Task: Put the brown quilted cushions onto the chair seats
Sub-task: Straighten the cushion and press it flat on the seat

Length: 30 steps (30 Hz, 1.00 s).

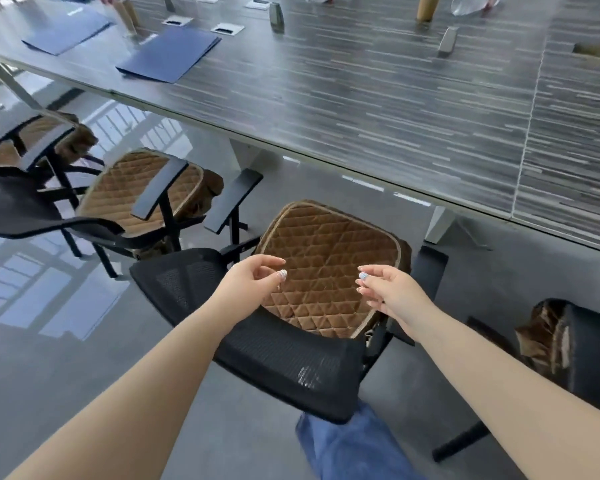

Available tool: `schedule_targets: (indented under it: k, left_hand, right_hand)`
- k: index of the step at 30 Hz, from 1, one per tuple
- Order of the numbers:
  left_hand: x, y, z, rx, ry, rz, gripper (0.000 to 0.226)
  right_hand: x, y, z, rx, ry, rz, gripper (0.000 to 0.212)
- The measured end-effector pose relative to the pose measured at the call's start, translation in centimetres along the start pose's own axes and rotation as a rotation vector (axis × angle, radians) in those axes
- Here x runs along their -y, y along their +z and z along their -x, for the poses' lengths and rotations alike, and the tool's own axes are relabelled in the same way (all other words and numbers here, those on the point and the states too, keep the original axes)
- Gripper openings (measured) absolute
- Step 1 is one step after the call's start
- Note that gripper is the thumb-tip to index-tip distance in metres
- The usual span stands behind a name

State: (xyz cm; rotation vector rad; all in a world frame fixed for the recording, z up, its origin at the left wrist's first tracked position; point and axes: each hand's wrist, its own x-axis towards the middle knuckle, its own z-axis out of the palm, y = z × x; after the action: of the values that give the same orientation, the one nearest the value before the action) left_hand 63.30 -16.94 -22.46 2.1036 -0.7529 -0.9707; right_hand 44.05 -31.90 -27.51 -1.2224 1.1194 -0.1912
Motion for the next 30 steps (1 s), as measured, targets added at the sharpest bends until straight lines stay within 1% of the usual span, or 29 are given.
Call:
schedule_targets:
  k: [1,4,8,11,16,18,22,25,28,30]
  left_hand:
    - [-0.3,-1.0,-2.7,0.024,-0.004,-0.008,0.019]
    - [-1.0,-2.4,-7.7,0.082,-0.001,-0.068,0.02]
    - [-1.8,-3.7,-13.8,0.161,-0.026,-0.121,0.021]
    - [-1.3,-3.7,-19.1,0.212,-0.034,-0.14,0.019]
    - [1.9,-2.3,-27.5,0.221,0.009,-0.19,0.017]
    - [3.5,-1.5,-30.1,0.232,0.029,-0.231,0.023]
    - [8.3,0.7,-35.8,0.336,0.074,-0.399,0.035]
    - [11.2,2.3,-38.5,0.335,0.121,-0.489,0.044]
    - [14.4,4.1,-41.0,0.314,0.125,-0.568,0.066]
    - [16.4,5.0,-42.2,0.322,0.11,-0.745,0.088]
  right_hand:
    - [0.9,0.5,-2.3,-0.01,0.017,-0.002,0.017]
    - [2.8,1.4,-6.0,-0.037,0.041,0.004,0.024]
    - [4.9,1.9,-9.7,-0.139,0.077,0.007,0.034]
    - [4.1,2.1,-12.7,-0.217,0.123,0.038,0.039]
    - [1.1,3.6,-19.1,-0.291,0.189,0.205,0.046]
    - [0.1,3.9,-21.1,-0.33,0.205,0.235,0.048]
    - [-3.8,4.6,-25.4,-0.402,0.232,0.318,0.052]
    - [-7.2,4.5,-27.2,-0.381,0.306,0.495,0.06]
    - [-10.8,3.9,-28.9,-0.413,0.443,0.632,0.078]
    - [-12.8,3.3,-29.4,-0.425,0.519,0.777,0.087]
